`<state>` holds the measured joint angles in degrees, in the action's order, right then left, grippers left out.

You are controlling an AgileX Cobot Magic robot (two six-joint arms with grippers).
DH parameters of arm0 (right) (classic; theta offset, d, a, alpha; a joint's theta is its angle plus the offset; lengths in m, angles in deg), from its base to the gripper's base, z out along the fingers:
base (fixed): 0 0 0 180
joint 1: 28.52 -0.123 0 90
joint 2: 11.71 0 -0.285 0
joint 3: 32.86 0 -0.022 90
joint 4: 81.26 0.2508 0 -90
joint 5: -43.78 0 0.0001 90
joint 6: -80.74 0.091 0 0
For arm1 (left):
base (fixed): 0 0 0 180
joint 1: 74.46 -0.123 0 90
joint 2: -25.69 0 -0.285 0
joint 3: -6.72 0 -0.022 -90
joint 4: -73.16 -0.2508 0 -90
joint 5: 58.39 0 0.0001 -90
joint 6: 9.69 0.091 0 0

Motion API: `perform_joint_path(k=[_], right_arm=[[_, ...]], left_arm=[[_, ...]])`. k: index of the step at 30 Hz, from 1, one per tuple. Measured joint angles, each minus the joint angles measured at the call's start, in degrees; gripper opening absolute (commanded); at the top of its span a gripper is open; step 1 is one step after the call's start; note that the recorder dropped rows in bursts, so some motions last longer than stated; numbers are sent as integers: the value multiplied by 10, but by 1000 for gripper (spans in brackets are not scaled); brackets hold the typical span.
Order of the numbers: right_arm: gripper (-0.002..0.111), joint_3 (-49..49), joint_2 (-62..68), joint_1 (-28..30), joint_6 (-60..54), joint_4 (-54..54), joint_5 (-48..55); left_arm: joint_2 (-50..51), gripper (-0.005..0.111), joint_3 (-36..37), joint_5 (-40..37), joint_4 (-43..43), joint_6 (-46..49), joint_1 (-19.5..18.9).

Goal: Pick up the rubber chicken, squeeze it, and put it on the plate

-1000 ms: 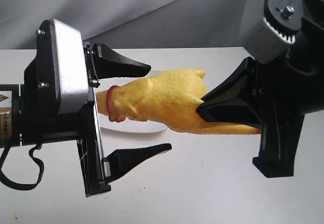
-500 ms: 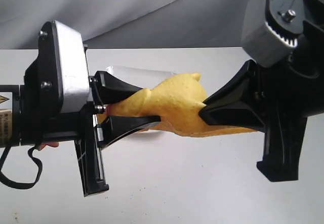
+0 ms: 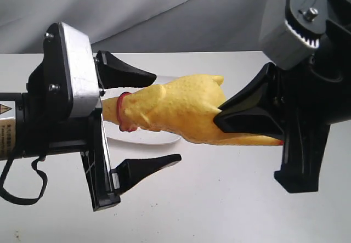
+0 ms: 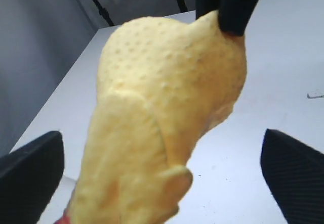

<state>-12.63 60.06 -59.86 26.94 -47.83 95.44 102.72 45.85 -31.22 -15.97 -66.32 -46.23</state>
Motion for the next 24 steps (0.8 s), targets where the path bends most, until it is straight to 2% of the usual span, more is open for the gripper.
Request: perform_joint_path(k=[5, 7, 9, 13, 22, 24], right_arm=[[0, 0, 0, 0, 0, 0, 0], [0, 0, 0, 0, 0, 0, 0], [0, 0, 0, 0, 0, 0, 0], [0, 0, 0, 0, 0, -1, 0], [0, 0, 0, 0, 0, -1, 8], [0, 0, 0, 0, 0, -1, 8]], left_arm=[[0, 101, 0, -9, 0, -9, 0], [0, 90, 0, -9, 1, -11, 0], [0, 66, 0, -9, 1, -17, 0], [0, 3, 0, -12, -6, -23, 0], [0, 1, 0, 17, -34, -13, -1], [0, 5, 0, 16, -34, -13, -1]])
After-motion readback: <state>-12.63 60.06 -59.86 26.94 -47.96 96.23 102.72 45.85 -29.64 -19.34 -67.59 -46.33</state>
